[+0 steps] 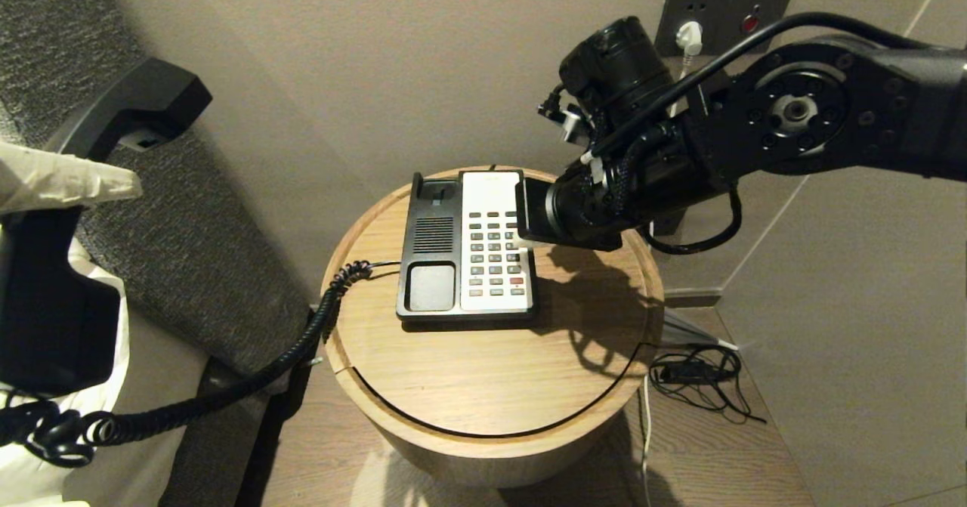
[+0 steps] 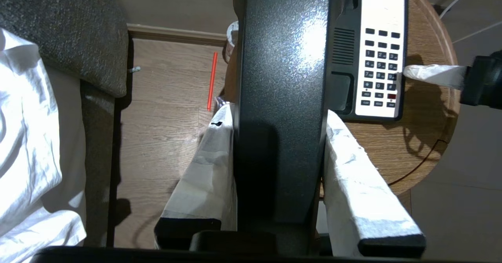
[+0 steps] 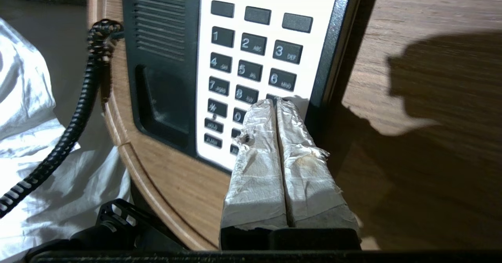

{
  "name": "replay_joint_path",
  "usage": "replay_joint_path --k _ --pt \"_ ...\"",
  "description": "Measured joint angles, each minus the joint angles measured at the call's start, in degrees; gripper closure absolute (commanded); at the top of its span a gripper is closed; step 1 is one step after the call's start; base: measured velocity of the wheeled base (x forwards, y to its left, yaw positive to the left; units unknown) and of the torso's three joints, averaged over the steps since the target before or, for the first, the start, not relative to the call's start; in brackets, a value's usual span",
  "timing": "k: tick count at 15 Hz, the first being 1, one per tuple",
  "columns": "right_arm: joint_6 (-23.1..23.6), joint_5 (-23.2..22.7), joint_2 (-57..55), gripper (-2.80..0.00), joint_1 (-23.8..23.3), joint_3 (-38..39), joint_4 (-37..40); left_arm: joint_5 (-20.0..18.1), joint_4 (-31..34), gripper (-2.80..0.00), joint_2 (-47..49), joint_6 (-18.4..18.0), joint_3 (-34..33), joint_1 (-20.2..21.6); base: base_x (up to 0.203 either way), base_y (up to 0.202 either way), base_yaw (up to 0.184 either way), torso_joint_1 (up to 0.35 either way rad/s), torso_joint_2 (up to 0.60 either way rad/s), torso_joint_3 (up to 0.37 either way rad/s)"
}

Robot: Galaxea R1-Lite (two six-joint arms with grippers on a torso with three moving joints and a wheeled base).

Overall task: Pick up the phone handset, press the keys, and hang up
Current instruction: Dial the number

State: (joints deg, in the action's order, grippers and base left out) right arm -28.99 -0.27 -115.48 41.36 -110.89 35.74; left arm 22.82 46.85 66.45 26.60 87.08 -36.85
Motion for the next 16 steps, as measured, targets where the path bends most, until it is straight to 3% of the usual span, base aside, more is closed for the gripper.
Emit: replay_joint_path --k 8,16 --pt "0.18 0.03 -2.44 0.00 0.80 -0.28 -2.56 -0.04 -0.11 0.00 -0.17 0.02 -1.11 0.37 0.000 0.000 0.000 0.000 0.00 0.000" --pt "0.76 0.24 -2.68 0.00 0.78 0.28 0.25 -0.16 -0.09 0.00 -0.33 0.02 -1.52 0.39 0.000 0.000 0.000 0.000 0.00 0.000"
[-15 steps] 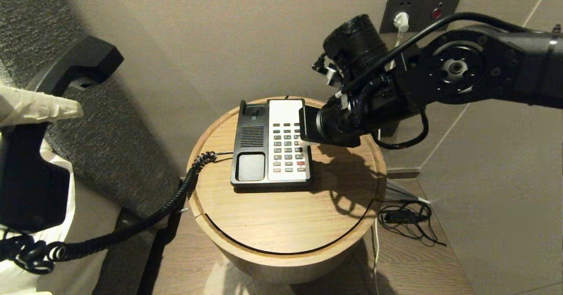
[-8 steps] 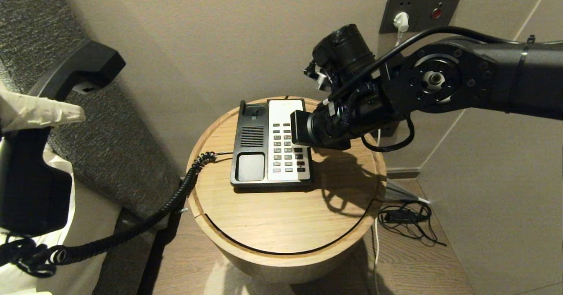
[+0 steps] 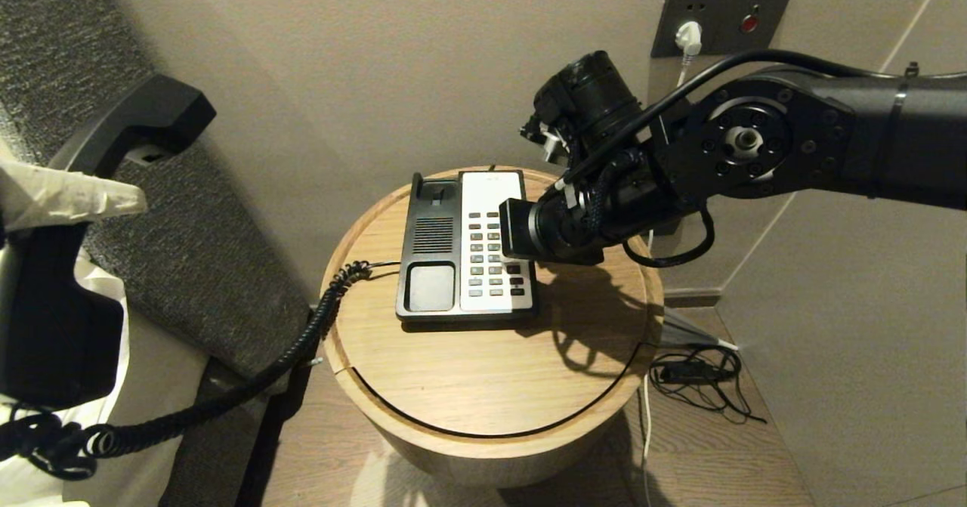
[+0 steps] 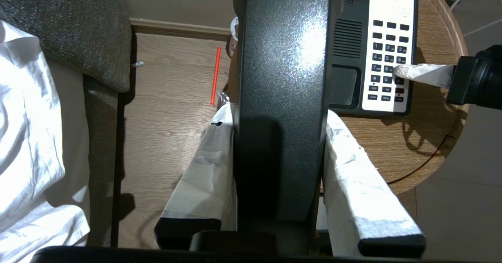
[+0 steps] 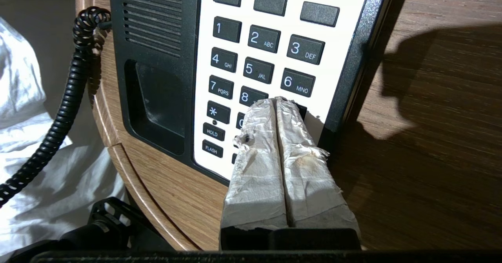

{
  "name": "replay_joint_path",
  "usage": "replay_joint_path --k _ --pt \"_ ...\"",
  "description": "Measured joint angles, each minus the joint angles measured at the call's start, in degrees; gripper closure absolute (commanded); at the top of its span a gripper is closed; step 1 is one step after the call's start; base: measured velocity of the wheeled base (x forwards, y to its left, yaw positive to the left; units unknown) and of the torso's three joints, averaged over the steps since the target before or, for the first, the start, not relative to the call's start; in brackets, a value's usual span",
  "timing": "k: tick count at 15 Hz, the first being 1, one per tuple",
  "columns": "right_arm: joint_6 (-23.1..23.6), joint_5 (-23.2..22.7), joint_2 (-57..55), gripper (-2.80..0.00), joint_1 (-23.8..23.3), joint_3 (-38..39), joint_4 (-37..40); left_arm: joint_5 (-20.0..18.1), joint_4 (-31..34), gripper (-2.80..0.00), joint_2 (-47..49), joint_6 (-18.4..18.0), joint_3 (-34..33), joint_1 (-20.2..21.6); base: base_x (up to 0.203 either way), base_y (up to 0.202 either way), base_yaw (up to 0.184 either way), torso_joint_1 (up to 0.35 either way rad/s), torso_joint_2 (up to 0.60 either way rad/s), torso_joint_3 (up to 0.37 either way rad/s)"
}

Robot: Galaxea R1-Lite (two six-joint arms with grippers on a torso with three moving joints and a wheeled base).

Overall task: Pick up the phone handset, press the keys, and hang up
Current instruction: Dial the number

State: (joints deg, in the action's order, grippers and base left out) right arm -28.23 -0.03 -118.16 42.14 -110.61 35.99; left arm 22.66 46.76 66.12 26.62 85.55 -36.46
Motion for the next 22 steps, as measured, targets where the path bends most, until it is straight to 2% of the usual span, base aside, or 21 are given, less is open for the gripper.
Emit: replay_joint_path --k 9,22 --pt "0.56 1.41 0.74 0.00 0.00 0.10 0.91 -1.34 -0.01 0.00 -0.28 0.02 -0.17 1.06 0.000 0.000 0.000 0.000 0.00 0.000" --pt "-2.03 0.96 3.47 0.00 4.02 0.11 6.93 -1.45 -0.01 0.00 -0.52 0.11 -1.60 1.44 0.000 0.000 0.000 0.000 0.00 0.000"
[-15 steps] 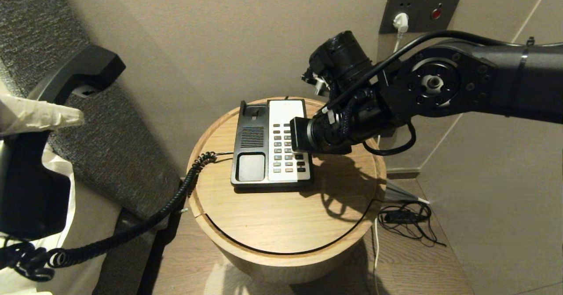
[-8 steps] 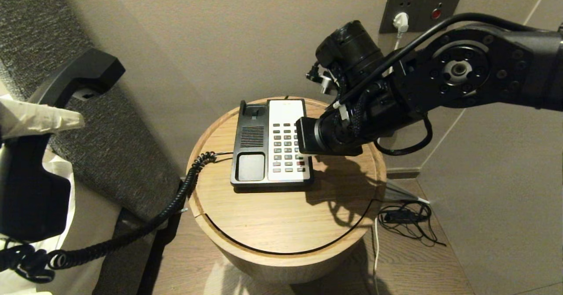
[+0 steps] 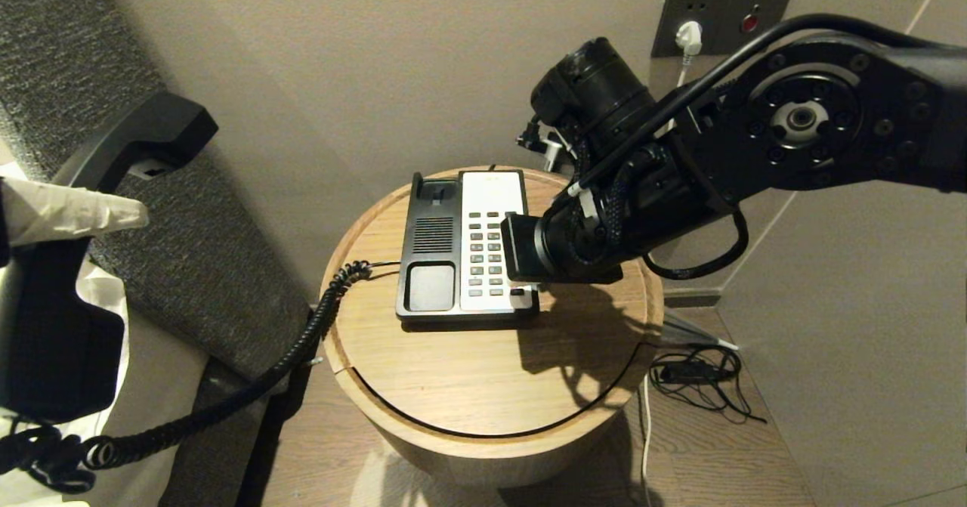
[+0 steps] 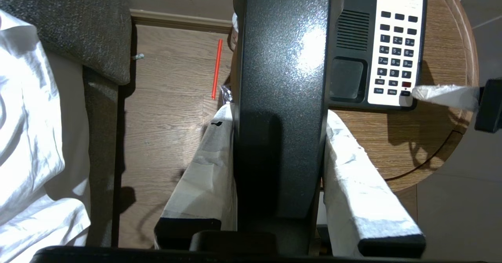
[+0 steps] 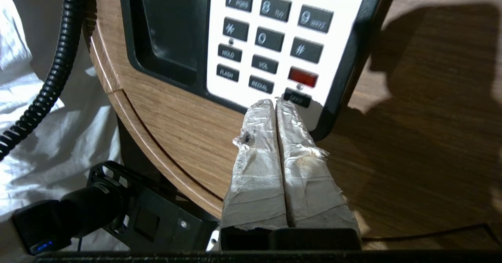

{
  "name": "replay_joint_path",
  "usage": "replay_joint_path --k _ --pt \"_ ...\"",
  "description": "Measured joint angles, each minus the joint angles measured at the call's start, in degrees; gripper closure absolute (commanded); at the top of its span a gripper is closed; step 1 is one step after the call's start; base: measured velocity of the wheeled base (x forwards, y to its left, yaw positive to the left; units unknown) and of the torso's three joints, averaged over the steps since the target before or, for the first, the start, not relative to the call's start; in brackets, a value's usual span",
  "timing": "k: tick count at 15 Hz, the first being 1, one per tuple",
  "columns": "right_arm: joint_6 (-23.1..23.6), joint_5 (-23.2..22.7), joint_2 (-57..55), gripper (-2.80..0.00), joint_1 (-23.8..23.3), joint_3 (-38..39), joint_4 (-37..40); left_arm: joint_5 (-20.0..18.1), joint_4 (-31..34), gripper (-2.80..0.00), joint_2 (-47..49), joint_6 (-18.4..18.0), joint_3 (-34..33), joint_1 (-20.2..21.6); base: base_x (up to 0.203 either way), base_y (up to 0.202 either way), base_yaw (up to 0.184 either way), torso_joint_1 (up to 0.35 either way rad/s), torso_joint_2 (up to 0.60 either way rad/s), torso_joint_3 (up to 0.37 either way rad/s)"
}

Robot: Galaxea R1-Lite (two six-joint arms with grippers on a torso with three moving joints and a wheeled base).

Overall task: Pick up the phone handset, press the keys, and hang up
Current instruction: Dial the number

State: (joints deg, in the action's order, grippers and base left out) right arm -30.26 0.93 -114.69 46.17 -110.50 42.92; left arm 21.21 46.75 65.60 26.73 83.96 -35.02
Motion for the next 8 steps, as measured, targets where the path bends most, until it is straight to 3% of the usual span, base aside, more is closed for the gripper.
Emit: replay_joint_path --k 8 --pt "0.10 0.38 -0.91 0.00 -0.09 -0.06 0.49 -0.01 0.00 0.00 -0.11 -0.02 -0.02 -0.04 0.000 0.000 0.000 0.000 0.00 0.000"
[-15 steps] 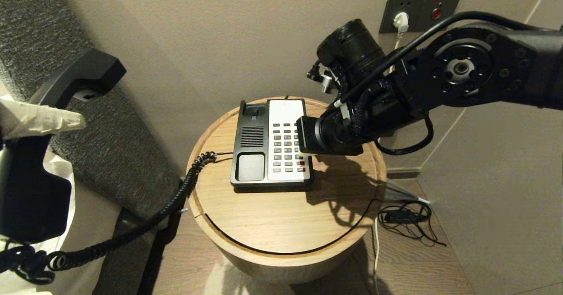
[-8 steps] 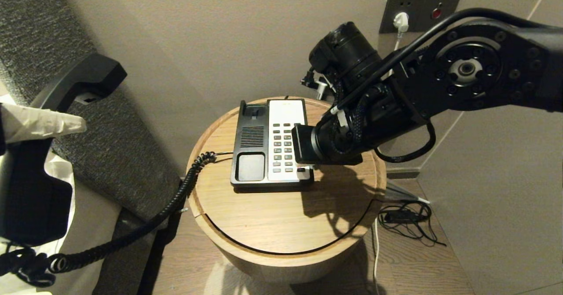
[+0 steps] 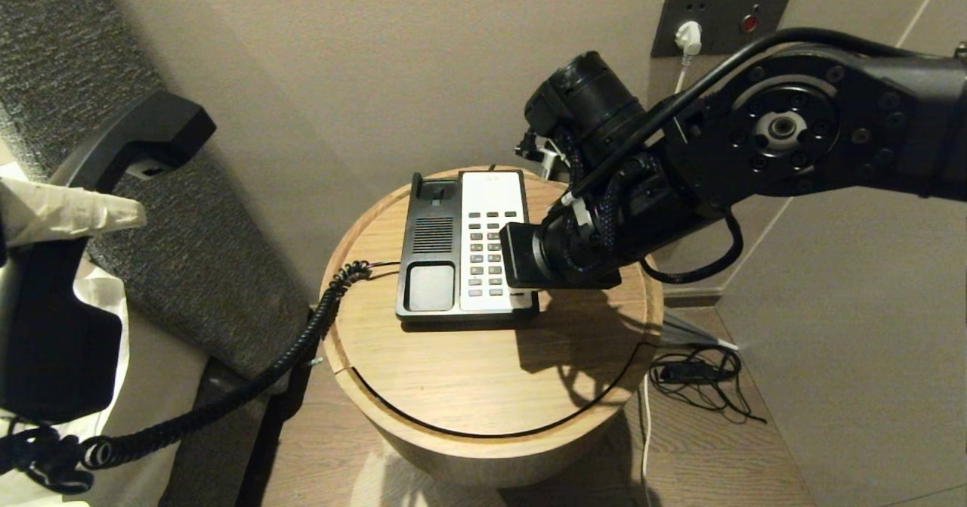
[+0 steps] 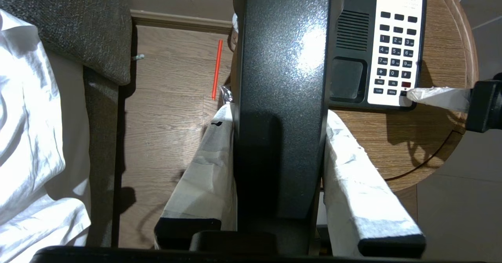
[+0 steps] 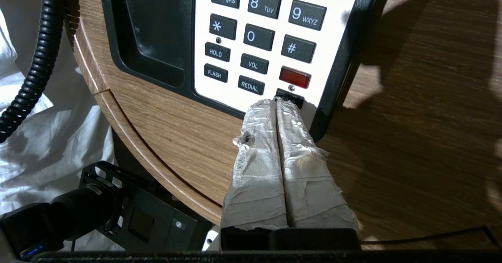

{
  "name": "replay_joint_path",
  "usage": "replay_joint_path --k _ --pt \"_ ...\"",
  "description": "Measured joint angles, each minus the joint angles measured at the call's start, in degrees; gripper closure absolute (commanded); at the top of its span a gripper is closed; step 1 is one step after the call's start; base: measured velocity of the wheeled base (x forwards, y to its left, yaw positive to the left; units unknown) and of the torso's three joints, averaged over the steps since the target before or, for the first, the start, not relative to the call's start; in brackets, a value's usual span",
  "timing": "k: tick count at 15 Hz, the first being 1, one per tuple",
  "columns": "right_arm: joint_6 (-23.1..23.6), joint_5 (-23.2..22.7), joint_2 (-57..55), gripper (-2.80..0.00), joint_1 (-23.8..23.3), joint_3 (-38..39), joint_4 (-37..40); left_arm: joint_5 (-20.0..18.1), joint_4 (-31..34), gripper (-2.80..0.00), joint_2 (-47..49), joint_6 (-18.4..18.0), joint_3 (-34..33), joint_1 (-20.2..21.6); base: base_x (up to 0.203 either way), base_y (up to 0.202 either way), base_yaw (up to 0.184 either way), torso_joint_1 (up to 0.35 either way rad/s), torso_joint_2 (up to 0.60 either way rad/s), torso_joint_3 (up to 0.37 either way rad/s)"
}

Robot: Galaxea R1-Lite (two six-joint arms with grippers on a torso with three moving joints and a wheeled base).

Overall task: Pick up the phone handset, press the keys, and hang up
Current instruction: Dial the number

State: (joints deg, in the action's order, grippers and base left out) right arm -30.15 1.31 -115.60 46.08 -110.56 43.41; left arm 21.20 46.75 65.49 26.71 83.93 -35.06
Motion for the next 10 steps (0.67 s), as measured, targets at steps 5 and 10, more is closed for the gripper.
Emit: replay_joint_path --k 5,10 --pt "0.31 0.01 -0.79 0.00 -0.41 -0.17 -0.44 0.02 0.00 0.00 0.00 0.02 -0.37 0.00 0.000 0.000 0.000 0.000 0.00 0.000" --pt "0.65 -0.02 -1.05 0.00 -1.47 -0.11 -0.41 0.01 -0.01 0.00 0.00 0.05 -0.66 -0.02 0.000 0.000 0.000 0.000 0.00 0.000"
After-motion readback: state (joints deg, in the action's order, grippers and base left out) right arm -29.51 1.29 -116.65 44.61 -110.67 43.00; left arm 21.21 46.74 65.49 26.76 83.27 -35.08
